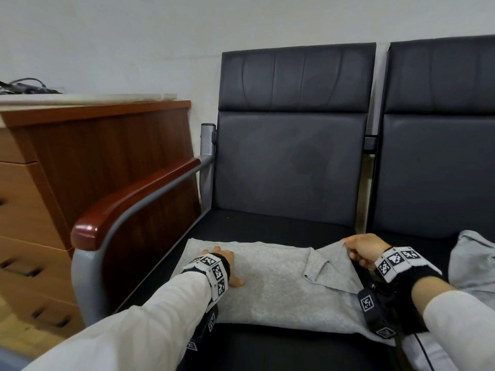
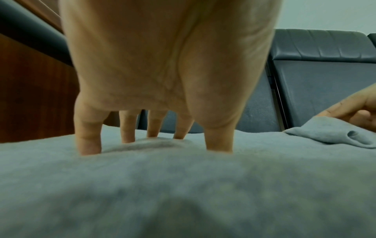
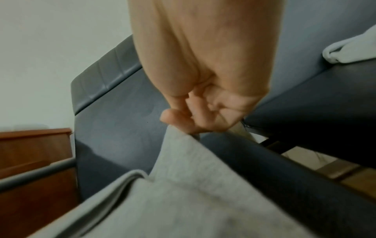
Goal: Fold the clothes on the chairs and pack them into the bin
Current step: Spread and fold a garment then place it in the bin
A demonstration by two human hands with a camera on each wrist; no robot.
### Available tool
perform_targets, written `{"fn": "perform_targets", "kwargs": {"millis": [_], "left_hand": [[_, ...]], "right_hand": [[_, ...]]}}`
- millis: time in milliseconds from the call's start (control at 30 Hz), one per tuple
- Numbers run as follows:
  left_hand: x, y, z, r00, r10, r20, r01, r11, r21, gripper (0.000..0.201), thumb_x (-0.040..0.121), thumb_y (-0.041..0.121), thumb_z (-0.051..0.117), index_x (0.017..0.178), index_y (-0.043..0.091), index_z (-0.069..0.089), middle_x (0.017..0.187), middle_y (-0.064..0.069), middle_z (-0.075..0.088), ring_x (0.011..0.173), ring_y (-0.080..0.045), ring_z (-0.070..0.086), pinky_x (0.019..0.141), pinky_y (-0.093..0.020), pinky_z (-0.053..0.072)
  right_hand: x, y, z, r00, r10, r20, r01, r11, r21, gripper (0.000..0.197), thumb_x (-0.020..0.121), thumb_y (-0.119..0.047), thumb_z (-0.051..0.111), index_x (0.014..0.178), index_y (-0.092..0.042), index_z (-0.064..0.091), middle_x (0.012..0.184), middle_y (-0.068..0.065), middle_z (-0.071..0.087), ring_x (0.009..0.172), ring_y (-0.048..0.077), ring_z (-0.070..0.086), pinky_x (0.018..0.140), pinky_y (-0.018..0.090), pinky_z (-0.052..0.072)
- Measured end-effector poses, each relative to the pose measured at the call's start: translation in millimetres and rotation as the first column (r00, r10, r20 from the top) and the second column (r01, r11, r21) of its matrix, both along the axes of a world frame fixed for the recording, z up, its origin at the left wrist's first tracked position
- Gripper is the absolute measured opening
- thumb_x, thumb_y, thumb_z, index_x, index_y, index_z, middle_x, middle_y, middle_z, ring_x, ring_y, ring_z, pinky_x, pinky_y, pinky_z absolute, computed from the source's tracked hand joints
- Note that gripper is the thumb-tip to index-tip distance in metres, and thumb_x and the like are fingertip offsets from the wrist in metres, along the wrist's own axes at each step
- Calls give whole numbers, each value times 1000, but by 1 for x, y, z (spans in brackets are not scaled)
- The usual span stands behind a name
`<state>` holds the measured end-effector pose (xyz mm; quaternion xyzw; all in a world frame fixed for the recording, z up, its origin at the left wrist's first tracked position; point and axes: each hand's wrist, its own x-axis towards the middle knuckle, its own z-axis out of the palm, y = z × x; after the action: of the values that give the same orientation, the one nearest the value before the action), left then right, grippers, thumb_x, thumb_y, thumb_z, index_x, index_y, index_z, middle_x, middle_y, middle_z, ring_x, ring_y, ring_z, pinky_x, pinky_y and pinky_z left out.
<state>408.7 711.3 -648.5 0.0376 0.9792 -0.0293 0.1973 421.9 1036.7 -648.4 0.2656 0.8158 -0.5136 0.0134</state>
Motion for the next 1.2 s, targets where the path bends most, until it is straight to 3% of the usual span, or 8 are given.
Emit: {"fn": "perform_targets", "kwargs": {"millis": [133, 333, 433, 567, 800, 933, 1067, 1200], "left_hand": [[2, 0, -1, 1000, -11, -16, 11, 1000, -6, 88, 75, 64, 61, 146, 24, 28, 149, -6, 26, 136, -34, 26, 109, -50, 33], [1, 0, -1, 1000, -11, -7, 11, 1000, -10, 90, 74, 66, 60, 146, 24, 26, 149, -6, 26, 136, -33, 27, 109, -50, 33], [1, -1, -2, 1000, -11, -9, 11, 1000, -22, 90, 74, 66, 60, 146, 25, 27, 149, -6, 26, 136, -33, 27, 110, -49, 33], [-1, -1, -4, 1000, -14, -10, 14, 999, -30, 90, 73, 67, 59, 146, 26, 26, 150, -6, 26, 137, -33, 28, 110, -49, 33], [-1, 0, -4, 1000, -11, -9, 11, 999, -32, 91, 73, 67, 59, 147, 25, 25, 150, -6, 25, 137, -33, 27, 110, -49, 32], [-3, 0, -4, 1000, -10, -3, 10, 999, -37, 91, 73, 66, 60, 147, 26, 26, 149, -6, 26, 136, -31, 30, 110, -48, 33], [-4, 0, -6, 1000, -16, -7, 16, 999, -36, 90, 73, 66, 60, 146, 25, 26, 149, -6, 27, 136, -31, 29, 111, -48, 32], [-2, -1, -7, 1000, -18, -18, 18, 999, -26, 89, 74, 66, 59, 146, 25, 27, 149, -7, 28, 136, -31, 30, 110, -49, 32]], "right_hand": [[-1, -7, 1, 992, 59, -109, -69, 994, -90, 20, 93, -4, 48, 87, -6, 66, 72, 7, 56, 62, 17, 51, 56, 27, 45], [2, -7, 2, 963, 239, -125, -134, 827, 546, 27, 89, -18, 59, 117, -19, 60, 126, 8, 50, 122, 29, 45, 102, 35, 38], [11, -30, 10, 938, 324, -124, -214, 821, 529, 15, 81, -33, 70, 84, -19, 67, 91, 0, 66, 90, 20, 64, 82, 31, 52], [24, -57, 13, 892, 368, 263, -452, 760, 468, 55, 69, -70, 65, 57, -17, 62, 51, -5, 63, 42, 7, 55, 49, 21, 48], [28, -70, 9, 877, 418, 239, -457, 565, 687, 66, 57, -78, 63, 92, -23, 50, 85, -10, 56, 78, 8, 56, 67, 28, 47], [38, -73, 7, 791, 543, 280, -560, 460, 689, 37, 65, -56, 71, 76, -28, 48, 79, -12, 56, 73, 6, 53, 64, 25, 41], [31, -58, -3, 834, 534, 141, -506, 637, 581, 19, 74, -37, 67, 61, -26, 57, 66, -10, 61, 69, 7, 59, 63, 22, 46], [28, -38, 9, 959, 230, -168, -213, 971, 113, 20, 75, -25, 60, 57, -18, 56, 57, 0, 54, 54, 19, 51, 46, 26, 39]]}}
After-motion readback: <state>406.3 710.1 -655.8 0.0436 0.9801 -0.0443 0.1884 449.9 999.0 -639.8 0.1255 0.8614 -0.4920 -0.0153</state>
